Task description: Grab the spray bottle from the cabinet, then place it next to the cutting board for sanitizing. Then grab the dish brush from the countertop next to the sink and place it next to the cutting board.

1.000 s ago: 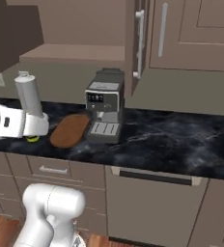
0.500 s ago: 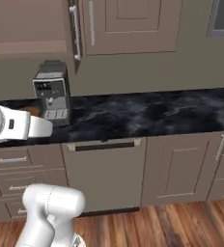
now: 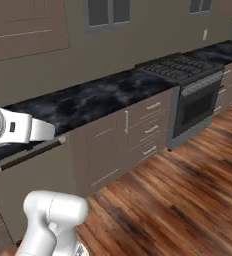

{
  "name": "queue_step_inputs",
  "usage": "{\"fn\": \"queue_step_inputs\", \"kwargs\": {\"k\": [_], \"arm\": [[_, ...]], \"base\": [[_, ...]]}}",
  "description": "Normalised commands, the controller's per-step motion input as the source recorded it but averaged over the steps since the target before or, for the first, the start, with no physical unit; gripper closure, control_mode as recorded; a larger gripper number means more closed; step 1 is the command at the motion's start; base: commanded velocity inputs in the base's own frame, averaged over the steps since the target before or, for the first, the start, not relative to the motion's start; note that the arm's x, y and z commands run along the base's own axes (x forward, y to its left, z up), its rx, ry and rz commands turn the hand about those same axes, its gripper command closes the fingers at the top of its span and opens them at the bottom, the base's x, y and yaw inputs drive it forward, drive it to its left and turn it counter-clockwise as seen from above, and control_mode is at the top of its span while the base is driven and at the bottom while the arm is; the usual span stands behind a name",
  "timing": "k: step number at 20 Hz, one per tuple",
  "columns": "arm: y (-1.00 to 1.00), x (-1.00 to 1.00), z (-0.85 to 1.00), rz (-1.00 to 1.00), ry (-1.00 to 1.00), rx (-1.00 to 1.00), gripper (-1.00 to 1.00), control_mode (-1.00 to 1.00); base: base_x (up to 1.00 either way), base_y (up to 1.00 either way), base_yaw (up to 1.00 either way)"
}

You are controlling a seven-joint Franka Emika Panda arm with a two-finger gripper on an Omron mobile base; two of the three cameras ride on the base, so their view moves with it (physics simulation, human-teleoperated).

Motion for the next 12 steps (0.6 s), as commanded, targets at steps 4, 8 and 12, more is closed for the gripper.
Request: {"fn": "queue_step_inputs", "kwargs": {"k": [4, 8, 12], "arm": [[0.00, 0.00, 0.00, 0.00, 0.00, 0.00, -1.00, 1.00], [0.00, 0.00, 0.00, 0.00, 0.00, 0.00, -1.00, 1.00], [0.00, 0.00, 0.00, 0.00, 0.00, 0.00, -1.00, 1.00]], "base": [[0.00, -0.23, -0.90], [0.00, -0.19, -0.89], [0.00, 0.01, -0.85]]}}
